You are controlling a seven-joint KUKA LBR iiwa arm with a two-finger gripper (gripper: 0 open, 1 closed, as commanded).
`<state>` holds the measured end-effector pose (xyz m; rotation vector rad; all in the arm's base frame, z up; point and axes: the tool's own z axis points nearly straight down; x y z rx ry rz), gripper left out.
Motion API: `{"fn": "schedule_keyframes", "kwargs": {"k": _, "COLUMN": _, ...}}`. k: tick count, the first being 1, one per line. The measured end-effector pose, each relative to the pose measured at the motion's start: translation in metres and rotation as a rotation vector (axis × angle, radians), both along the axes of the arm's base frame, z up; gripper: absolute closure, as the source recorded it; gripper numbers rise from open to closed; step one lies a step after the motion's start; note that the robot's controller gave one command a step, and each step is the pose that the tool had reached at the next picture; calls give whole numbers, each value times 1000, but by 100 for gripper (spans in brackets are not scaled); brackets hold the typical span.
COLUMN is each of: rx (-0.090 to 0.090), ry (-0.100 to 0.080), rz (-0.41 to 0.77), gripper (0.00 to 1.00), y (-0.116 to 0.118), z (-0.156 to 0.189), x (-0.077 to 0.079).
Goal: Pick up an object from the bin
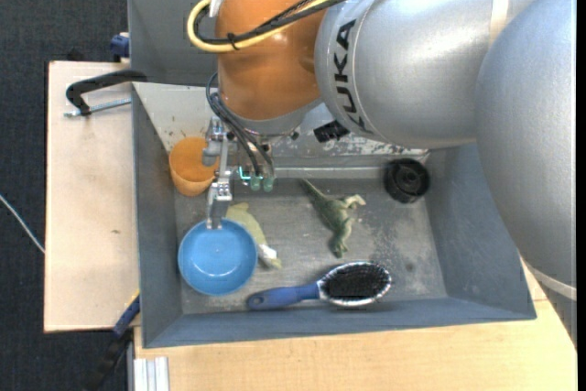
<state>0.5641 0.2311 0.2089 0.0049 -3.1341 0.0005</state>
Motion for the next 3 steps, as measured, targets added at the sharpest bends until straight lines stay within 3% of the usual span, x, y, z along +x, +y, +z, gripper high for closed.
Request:
{"fn": "schedule_keyframes", "kwargs": {"k": 1, "rx": 4, "ry": -8, "rz": 559, "gripper": 0, "y": -5, "z": -137, "x": -54}}
{"fn": "schedule_keyframes", "kwargs": {"k": 2, "rx": 6, "ry": -16, "rz": 725, "gripper": 0, "y": -2, "z": -107, "x": -54}}
{"fn": "schedule_keyframes", "kwargs": {"k": 3, "rx": 6, "ry": -15, "rz": 1146, "gripper": 0, "y": 4, "z": -95, "x": -46}}
